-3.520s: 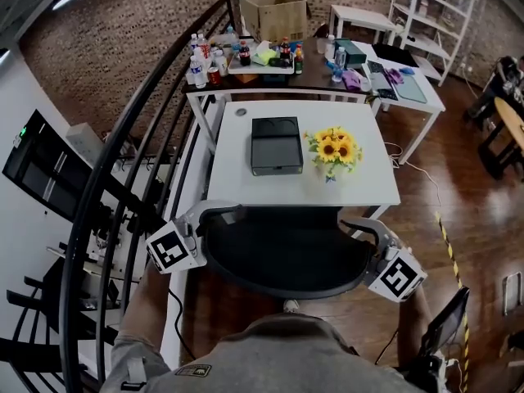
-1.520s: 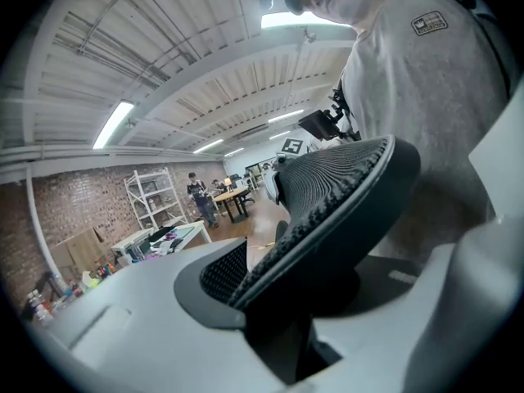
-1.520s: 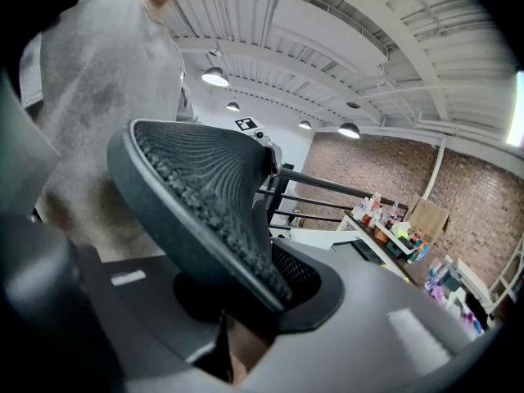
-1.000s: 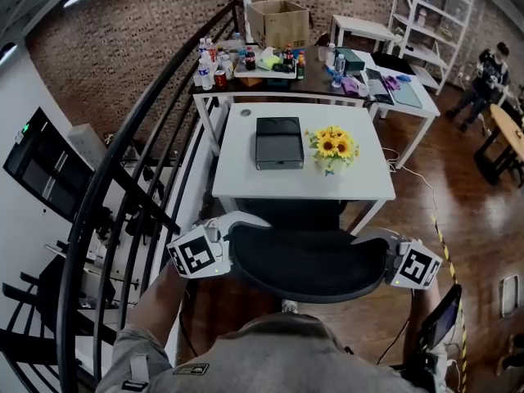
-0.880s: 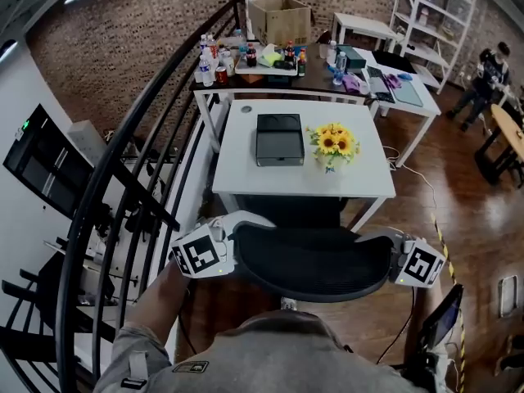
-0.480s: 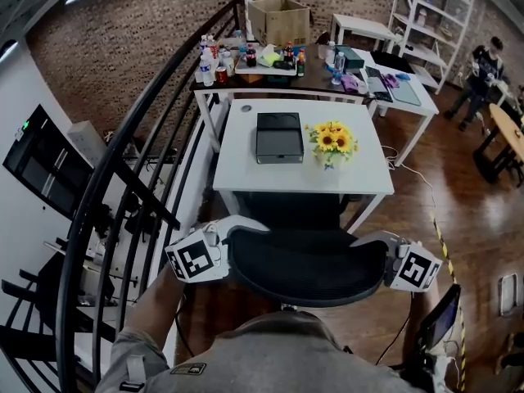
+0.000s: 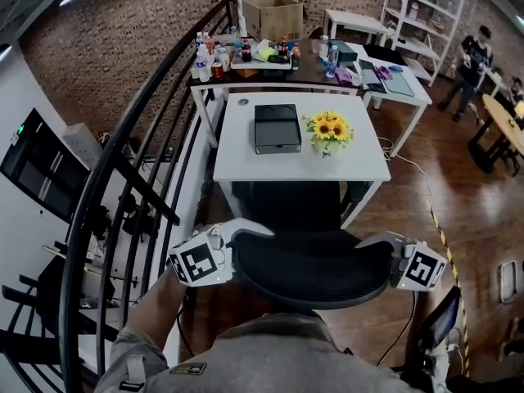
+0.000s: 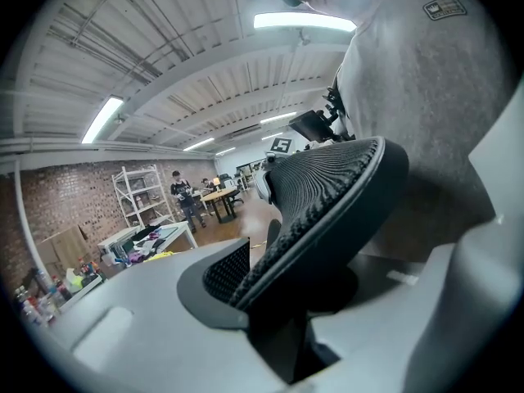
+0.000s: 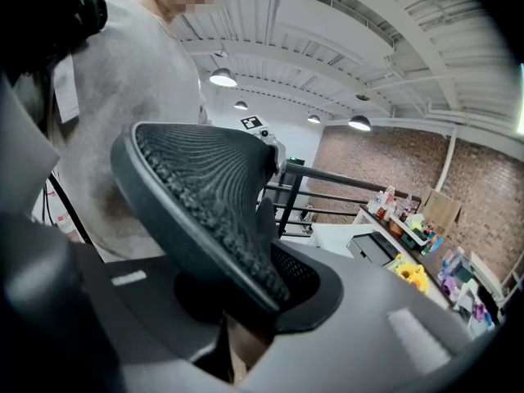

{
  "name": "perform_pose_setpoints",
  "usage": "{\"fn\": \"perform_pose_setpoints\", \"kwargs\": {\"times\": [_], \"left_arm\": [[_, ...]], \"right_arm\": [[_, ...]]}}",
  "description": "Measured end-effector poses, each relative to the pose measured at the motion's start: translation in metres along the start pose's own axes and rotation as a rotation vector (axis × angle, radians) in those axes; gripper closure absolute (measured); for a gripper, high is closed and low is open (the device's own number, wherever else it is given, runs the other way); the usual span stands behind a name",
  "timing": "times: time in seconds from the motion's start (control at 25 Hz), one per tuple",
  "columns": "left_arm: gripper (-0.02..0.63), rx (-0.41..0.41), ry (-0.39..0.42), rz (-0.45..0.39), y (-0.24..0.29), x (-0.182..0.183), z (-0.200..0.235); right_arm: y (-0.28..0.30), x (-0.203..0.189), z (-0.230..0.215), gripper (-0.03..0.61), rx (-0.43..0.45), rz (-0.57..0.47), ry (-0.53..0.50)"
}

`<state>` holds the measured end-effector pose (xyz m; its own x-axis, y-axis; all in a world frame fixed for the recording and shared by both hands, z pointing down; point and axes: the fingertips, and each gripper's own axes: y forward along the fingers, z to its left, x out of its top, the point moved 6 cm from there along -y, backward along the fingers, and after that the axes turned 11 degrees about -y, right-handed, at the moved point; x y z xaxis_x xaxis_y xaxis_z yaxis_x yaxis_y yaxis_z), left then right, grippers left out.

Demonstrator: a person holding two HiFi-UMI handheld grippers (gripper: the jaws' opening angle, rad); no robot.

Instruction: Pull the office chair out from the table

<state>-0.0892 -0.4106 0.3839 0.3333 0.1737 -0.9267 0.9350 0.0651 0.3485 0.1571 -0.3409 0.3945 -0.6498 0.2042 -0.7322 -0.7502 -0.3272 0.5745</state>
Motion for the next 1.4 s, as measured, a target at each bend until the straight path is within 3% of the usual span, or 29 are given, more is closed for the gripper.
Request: {"fn": "perform_pose_setpoints", "kwargs": {"times": [0.76,1.4], "left_arm": [[0.492,-0.006,0.008,-0.011,0.003,0.024,-0.104],[0.485,0.060,-0.027,0.023,0.036,0.051,-0.199]], "right_arm": [[-0.033,0.021,0.097,0.497,0.018,-0.012,0.011],[-0.080,0.017,0.171,0.502,0.078,-0.051,-0.052]]}}
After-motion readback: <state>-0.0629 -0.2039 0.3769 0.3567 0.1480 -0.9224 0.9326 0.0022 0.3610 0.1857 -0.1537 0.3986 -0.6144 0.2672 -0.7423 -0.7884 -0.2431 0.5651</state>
